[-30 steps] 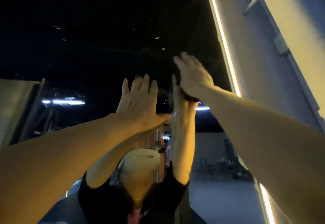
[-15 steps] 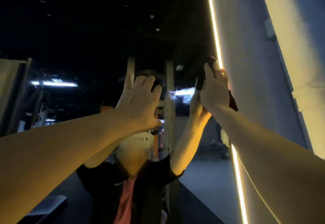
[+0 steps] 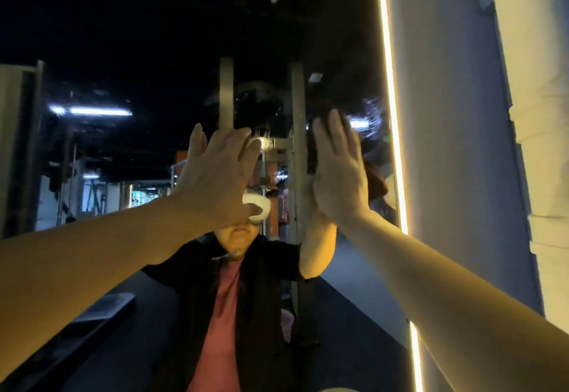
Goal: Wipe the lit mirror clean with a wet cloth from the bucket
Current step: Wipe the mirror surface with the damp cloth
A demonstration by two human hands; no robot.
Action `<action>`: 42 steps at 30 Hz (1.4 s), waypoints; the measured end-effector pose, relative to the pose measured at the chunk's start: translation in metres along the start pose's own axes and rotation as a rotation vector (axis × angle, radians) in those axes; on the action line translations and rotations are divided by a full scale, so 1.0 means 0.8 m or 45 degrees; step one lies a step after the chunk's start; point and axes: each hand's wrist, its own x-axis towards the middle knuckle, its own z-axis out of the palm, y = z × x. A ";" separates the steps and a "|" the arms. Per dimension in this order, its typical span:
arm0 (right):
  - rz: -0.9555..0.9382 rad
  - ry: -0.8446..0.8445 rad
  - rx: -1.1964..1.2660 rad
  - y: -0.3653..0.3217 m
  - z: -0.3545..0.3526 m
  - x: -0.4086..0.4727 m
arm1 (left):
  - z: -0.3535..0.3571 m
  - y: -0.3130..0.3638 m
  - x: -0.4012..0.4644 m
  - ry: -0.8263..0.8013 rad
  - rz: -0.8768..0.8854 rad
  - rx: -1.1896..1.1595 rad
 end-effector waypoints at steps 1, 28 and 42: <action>-0.233 -0.041 -0.011 -0.011 0.002 -0.020 | 0.002 0.003 -0.001 0.002 -0.009 -0.006; -0.577 -0.247 -0.096 -0.030 0.003 -0.198 | 0.065 -0.056 -0.162 0.017 0.142 0.102; -0.306 -0.219 0.028 -0.091 0.012 -0.160 | 0.095 -0.059 -0.242 -0.054 0.033 0.083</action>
